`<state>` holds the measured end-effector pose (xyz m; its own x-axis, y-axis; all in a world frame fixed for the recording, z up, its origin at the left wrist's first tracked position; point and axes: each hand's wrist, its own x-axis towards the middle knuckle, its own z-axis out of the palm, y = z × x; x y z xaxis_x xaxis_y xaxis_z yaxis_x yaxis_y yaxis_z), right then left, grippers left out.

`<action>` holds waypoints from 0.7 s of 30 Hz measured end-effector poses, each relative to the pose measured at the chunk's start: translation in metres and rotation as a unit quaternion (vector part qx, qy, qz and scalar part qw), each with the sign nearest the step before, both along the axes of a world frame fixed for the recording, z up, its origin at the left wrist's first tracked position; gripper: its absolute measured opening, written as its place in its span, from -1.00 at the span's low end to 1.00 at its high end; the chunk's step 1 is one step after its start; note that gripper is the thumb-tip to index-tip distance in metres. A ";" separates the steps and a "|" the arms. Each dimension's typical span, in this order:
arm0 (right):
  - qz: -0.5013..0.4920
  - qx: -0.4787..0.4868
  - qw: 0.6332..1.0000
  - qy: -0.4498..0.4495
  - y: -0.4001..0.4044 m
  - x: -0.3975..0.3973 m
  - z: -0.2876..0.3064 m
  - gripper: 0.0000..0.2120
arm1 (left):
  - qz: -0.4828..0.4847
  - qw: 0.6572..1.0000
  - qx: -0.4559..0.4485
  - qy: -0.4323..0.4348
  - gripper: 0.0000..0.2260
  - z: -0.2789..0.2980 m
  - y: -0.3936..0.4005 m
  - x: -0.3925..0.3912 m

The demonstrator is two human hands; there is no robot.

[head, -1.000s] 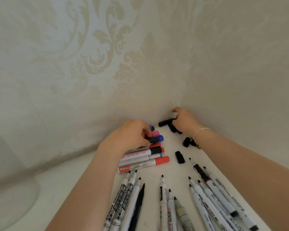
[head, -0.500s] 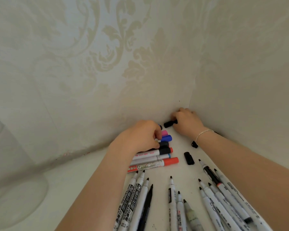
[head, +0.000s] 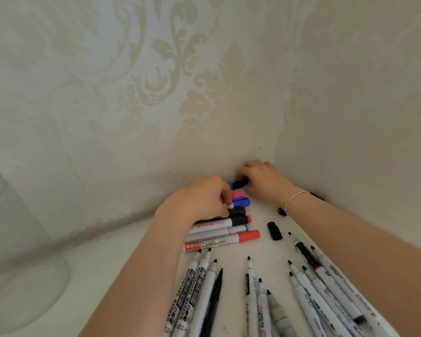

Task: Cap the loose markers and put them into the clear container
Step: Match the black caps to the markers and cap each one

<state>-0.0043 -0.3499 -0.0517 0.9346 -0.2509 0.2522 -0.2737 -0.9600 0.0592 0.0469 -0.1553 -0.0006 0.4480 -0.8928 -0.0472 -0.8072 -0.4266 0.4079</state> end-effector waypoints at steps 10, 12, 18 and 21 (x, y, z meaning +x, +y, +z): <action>-0.146 0.307 0.940 -0.028 -0.028 -0.026 0.021 -0.64 | 0.005 1.000 0.009 -0.001 -0.79 0.005 0.004 0.000; -0.152 0.337 0.929 -0.033 -0.029 -0.028 0.019 -0.65 | 0.004 1.000 0.009 0.002 -0.78 0.005 0.004 -0.001; -0.147 0.523 0.833 -0.102 -0.025 -0.038 0.026 -0.82 | 0.010 1.000 0.009 0.004 -0.80 0.006 0.002 -0.003; -0.169 0.554 0.810 -0.091 -0.028 -0.045 0.029 -0.76 | 0.018 1.000 0.013 -0.001 -0.81 0.005 0.003 -0.001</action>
